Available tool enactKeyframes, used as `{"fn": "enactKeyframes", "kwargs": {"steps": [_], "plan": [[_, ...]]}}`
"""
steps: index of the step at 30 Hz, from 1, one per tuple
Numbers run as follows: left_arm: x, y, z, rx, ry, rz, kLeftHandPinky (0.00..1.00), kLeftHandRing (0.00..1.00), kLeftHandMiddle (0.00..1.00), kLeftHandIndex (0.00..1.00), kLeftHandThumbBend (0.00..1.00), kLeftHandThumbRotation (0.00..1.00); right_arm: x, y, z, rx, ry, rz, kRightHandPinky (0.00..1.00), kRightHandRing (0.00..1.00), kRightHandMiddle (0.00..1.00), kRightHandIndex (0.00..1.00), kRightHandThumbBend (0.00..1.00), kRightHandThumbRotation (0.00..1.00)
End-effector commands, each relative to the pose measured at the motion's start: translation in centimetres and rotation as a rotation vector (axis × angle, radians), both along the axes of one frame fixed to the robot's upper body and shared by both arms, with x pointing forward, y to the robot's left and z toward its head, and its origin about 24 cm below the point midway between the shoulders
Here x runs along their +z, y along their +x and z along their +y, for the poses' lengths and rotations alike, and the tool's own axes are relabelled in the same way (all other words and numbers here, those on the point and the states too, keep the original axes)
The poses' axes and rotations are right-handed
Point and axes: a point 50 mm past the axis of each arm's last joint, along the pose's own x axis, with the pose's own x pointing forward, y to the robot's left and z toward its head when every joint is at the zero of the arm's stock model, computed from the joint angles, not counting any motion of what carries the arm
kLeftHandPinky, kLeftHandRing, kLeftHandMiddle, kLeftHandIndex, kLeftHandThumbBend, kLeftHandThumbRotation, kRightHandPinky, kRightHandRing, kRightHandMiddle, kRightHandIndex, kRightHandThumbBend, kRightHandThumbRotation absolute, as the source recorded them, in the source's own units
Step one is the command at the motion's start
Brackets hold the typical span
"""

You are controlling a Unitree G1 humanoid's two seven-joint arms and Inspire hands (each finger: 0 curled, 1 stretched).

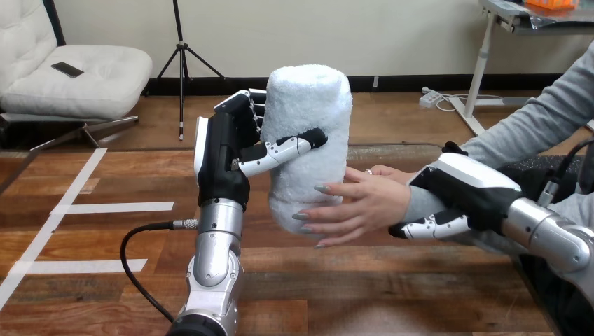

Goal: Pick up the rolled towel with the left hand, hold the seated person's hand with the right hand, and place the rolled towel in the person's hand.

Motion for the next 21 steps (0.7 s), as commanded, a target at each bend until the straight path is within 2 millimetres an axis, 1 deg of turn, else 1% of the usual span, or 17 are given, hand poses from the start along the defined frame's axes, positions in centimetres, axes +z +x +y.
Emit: {"fn": "enactKeyframes", "kwargs": {"steps": [1, 10, 21], "plan": [[3.22, 1.28, -0.98, -0.032, 0.014, -0.126, 0.36, 0.38, 0.41, 0.40, 0.73, 0.00, 3.67, 2.40, 2.71, 0.063, 0.045, -0.137, 0.22, 0.25, 0.30, 0.31, 0.61, 0.44], [3.17, 1.26, -1.14, -0.039, 0.007, -0.122, 0.36, 0.38, 0.41, 0.40, 0.73, 0.00, 3.90, 2.69, 3.15, 0.069, 0.053, -0.137, 0.19, 0.22, 0.26, 0.27, 0.61, 0.43], [3.18, 1.26, -1.28, -0.047, 0.009, -0.122, 0.36, 0.38, 0.41, 0.40, 0.72, 0.00, 4.29, 3.02, 3.59, 0.076, 0.047, -0.141, 0.18, 0.21, 0.26, 0.27, 0.61, 0.43]]}}
